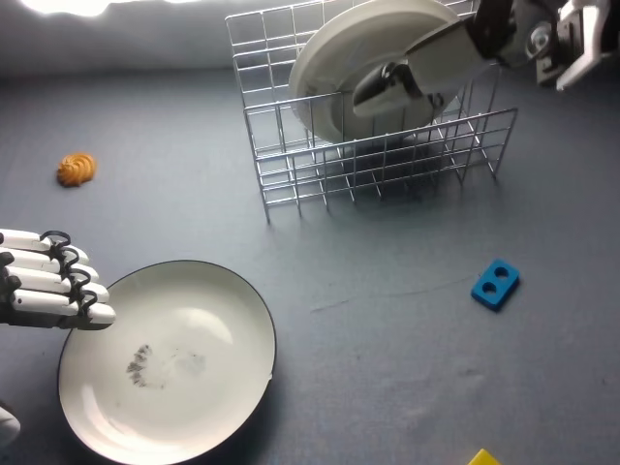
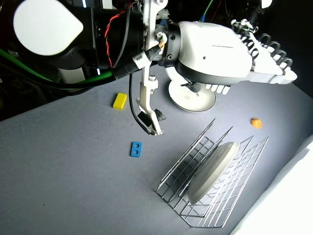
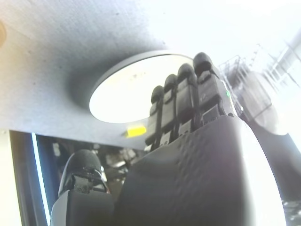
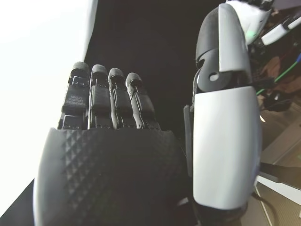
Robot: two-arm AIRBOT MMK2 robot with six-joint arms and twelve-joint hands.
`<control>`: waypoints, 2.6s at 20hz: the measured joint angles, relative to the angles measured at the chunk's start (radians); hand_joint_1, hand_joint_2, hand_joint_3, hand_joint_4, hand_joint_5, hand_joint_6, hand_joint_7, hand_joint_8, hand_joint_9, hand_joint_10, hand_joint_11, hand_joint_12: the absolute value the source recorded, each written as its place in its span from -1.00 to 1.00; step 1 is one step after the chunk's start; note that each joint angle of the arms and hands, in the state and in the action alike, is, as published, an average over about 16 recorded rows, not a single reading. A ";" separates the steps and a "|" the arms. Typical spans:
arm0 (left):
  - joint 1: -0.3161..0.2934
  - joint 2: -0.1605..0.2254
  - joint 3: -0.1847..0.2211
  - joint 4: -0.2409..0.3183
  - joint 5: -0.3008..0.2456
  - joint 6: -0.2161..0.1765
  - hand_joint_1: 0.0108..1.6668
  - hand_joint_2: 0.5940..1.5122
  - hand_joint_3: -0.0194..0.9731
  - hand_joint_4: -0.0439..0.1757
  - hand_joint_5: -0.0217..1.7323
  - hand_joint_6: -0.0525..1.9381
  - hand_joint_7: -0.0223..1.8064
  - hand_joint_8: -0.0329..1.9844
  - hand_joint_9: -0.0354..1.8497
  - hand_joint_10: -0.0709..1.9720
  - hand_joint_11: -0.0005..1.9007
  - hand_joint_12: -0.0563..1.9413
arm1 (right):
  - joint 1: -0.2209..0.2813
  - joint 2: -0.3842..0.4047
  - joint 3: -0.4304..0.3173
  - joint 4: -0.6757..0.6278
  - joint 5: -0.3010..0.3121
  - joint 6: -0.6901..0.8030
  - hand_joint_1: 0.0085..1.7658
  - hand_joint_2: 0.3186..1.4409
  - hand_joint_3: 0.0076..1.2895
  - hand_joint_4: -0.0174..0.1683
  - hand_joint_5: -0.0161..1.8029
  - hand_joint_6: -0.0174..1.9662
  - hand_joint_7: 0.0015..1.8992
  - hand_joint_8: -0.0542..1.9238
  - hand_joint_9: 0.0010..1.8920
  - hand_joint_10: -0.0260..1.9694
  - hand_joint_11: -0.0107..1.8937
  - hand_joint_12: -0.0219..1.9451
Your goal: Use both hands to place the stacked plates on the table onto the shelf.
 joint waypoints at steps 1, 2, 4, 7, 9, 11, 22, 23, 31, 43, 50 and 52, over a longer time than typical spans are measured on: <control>0.001 0.000 0.001 -0.001 0.002 0.000 -0.98 0.19 -0.93 -0.60 -0.80 -0.93 -0.82 -0.96 -0.84 -0.92 -0.98 -0.71 | -0.011 0.002 -0.005 0.027 0.013 -0.018 0.27 0.09 -0.99 -0.79 -0.96 -0.96 -0.99 -0.93 -0.98 -0.97 -0.97 -0.98; 0.003 0.000 0.003 -0.001 0.004 0.000 -0.98 0.19 -0.93 -0.60 -0.80 -0.93 -0.82 -0.96 -0.84 -0.92 -0.98 -0.71 | -0.022 0.004 -0.009 0.048 0.026 -0.030 0.27 0.09 -0.99 -0.79 -0.96 -0.96 -0.99 -0.93 -0.98 -0.97 -0.97 -0.98; 0.007 -0.001 0.004 -0.002 0.009 0.000 -0.98 0.19 -0.93 -0.60 -0.80 -0.93 -0.82 -0.96 -0.84 -0.92 -0.98 -0.72 | -0.041 0.004 -0.014 0.071 0.049 -0.031 0.27 0.08 -0.98 -0.80 -0.96 -0.96 -0.99 -0.93 -0.98 -0.97 -0.97 -0.98; 0.014 -0.002 0.003 -0.001 0.017 0.000 -0.98 0.19 -0.93 -0.60 -0.80 -0.93 -0.82 -0.96 -0.84 -0.92 -0.98 -0.72 | -0.063 0.000 -0.016 0.069 0.067 -0.015 0.29 0.07 -0.98 -0.81 -0.96 -0.96 -0.99 -0.93 -0.98 -0.97 -0.97 -0.98; 0.020 -0.003 0.000 -0.001 0.023 0.000 -0.98 0.19 -0.93 -0.59 -0.80 -0.93 -0.82 -0.96 -0.84 -0.92 -0.98 -0.73 | -0.078 -0.004 -0.019 0.068 0.073 -0.020 0.29 0.07 -0.98 -0.81 -0.96 -0.96 -0.99 -0.93 -0.98 -0.97 -0.97 -0.99; 0.025 -0.004 -0.002 -0.001 0.029 0.000 -0.98 0.19 -0.93 -0.59 -0.80 -0.93 -0.82 -0.96 -0.83 -0.92 -0.98 -0.72 | -0.098 -0.008 -0.026 0.075 0.077 -0.049 0.29 0.08 -0.98 -0.82 -0.96 -0.96 -0.99 -0.93 -0.98 -0.97 -0.97 -0.99; 0.054 -0.014 -0.027 -0.016 0.065 0.000 -0.99 0.18 -0.93 -0.58 -0.81 -0.93 -0.85 -0.97 -0.84 -0.93 -0.98 -0.76 | -0.235 -0.054 -0.092 0.164 0.035 -0.486 0.26 0.10 -0.99 -0.77 -0.96 -0.96 -0.99 -0.93 -0.98 -0.97 -0.97 -0.98; 0.057 -0.015 -0.029 -0.018 0.069 0.000 -0.99 0.18 -0.93 -0.58 -0.81 -0.93 -0.86 -0.97 -0.84 -0.92 -0.98 -0.76 | -0.249 -0.059 -0.097 0.174 0.033 -0.518 0.26 0.09 -0.99 -0.76 -0.96 -0.96 -0.99 -0.93 -0.98 -0.97 -0.97 -0.98; 0.089 -0.029 -0.037 -0.036 0.091 0.000 -0.99 0.16 -0.93 -0.59 -0.81 -0.93 -0.90 -0.98 -0.83 -0.91 -0.98 -0.77 | -0.339 -0.102 -0.118 0.216 0.026 -0.666 0.23 0.07 -0.99 -0.74 -0.96 -0.96 -0.99 -0.93 -0.98 -0.97 -0.97 -0.98; 0.107 -0.036 -0.049 -0.065 0.108 0.000 -0.99 0.15 -0.93 -0.64 -0.81 -0.95 -0.92 -0.99 -0.79 -0.90 -0.98 -0.72 | -0.385 -0.125 -0.125 0.221 0.023 -0.739 0.22 0.06 -0.99 -0.75 -0.96 -0.96 -0.99 -0.93 -0.98 -0.97 -0.97 -0.98; 0.086 -0.027 -0.047 -0.083 0.081 0.005 -0.99 0.15 -0.93 -0.64 -0.84 -0.95 -0.91 -0.98 -0.82 -0.90 -0.98 -0.77 | -0.385 -0.125 -0.125 0.221 0.023 -0.742 0.22 0.06 -0.99 -0.75 -0.96 -0.96 -0.99 -0.93 -0.98 -0.97 -0.97 -0.98; 0.078 -0.024 -0.041 -0.088 0.060 0.011 -0.99 0.16 -0.93 -0.64 -0.85 -0.94 -0.91 -0.98 -0.83 -0.91 -0.98 -0.79 | -0.385 -0.125 -0.125 0.221 0.022 -0.743 0.22 0.06 -0.99 -0.75 -0.96 -0.96 -0.99 -0.93 -0.98 -0.97 -0.97 -0.98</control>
